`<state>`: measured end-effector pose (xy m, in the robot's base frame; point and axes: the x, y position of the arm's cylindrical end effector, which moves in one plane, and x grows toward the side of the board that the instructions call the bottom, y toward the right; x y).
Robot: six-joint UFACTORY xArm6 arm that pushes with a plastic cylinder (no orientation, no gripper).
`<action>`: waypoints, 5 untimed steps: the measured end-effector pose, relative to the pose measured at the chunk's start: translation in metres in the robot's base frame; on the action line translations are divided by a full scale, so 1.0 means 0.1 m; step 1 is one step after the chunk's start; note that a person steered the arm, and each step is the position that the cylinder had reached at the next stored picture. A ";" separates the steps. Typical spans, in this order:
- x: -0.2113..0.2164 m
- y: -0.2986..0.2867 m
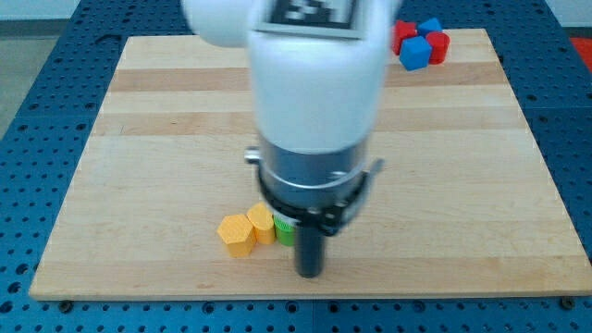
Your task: Place the green blocks to the top of the yellow heart
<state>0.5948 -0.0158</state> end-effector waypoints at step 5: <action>-0.11 0.60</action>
<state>0.5834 0.0439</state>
